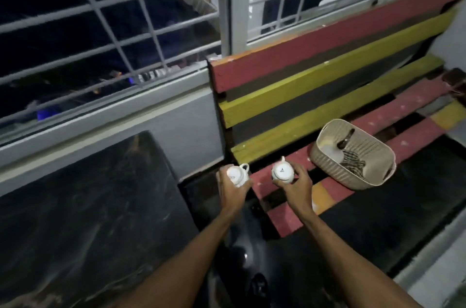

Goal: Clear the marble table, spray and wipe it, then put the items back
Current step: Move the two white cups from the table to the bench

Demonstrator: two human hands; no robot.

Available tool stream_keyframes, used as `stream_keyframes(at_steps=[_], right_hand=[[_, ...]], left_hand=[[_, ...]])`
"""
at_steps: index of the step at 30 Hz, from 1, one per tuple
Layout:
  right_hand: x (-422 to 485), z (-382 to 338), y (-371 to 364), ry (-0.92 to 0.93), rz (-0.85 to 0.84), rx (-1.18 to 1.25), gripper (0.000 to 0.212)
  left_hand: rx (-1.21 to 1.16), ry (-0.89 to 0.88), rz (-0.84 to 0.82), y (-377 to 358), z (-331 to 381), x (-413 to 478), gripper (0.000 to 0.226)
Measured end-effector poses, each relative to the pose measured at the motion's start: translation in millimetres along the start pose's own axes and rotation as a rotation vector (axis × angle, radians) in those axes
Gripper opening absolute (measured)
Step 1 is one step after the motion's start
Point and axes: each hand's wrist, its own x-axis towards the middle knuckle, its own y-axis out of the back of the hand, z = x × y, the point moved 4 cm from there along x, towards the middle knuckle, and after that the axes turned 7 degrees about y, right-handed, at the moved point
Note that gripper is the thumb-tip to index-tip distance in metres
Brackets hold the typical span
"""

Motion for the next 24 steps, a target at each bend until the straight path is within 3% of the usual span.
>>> stream_keyframes(at_steps=[5,9,24], right_hand=[[72,112,-4,-0.048,-0.044,-0.074,0.050],[104,171,-21,-0.028,-0.104,-0.074,0.052],[134,234,-37,-0.034,-0.132,-0.109,0.063]], left_hand=[[0.111,-0.024,-0.003,-106,-56,58,0.068],[0.212,-0.038,0.007,-150,-107,87,0.066],[0.399,0.042,0.172,-206,-160,114,0.073]])
